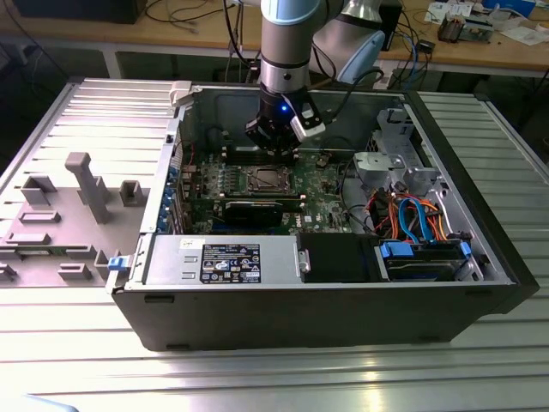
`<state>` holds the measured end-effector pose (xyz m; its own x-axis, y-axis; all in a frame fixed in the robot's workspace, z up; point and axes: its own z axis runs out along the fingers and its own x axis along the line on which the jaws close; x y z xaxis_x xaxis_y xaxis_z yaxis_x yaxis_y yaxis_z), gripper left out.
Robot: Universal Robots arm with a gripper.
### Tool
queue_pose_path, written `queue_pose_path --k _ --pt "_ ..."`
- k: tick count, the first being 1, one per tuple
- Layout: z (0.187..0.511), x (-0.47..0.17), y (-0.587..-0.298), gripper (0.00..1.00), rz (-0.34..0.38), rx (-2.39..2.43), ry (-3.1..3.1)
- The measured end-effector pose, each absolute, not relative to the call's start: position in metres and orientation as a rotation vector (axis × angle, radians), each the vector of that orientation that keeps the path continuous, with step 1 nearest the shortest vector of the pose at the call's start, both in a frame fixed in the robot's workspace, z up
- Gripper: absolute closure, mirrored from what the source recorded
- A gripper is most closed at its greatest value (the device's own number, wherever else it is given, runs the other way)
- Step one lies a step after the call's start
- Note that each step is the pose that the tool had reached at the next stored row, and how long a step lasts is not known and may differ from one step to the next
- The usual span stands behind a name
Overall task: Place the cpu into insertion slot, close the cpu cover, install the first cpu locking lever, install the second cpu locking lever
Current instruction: 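Install the first cpu locking lever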
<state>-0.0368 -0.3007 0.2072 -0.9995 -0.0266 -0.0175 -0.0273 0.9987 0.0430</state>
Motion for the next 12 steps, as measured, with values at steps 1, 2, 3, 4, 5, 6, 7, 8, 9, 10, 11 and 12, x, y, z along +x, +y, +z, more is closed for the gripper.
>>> queue_pose_path --k 1,2,3,4,5,6,7,8,9,10,11,12 --pt "0.2072 -0.0368 -0.3006 0.89 0.068 -0.042 3.124" --pt "0.2072 -0.0368 -0.3006 0.89 0.068 -0.042 3.124" --pt "0.2072 -0.0368 -0.3007 0.89 0.068 -0.042 3.124" --pt "0.207 -0.0366 -0.3007 0.89 0.067 -0.042 3.124" --pt "0.2067 -0.036 -0.3006 0.89 0.067 -0.042 3.124" --pt "0.2057 -0.0359 -0.3006 0.89 0.063 -0.042 3.124" --pt "0.2055 -0.0359 -0.3006 0.89 0.063 -0.042 3.124" --pt "0.2054 -0.0359 -0.3006 0.89 0.063 -0.042 3.124" --pt "0.205 -0.0358 -0.3006 0.89 0.061 -0.042 3.124" --pt "0.2048 -0.0357 -0.3007 0.89 0.059 -0.042 3.124" --pt "0.2046 -0.0357 -0.3007 0.89 0.058 -0.042 3.124" --pt "0.2044 -0.0356 -0.3007 0.89 0.057 -0.042 3.124"
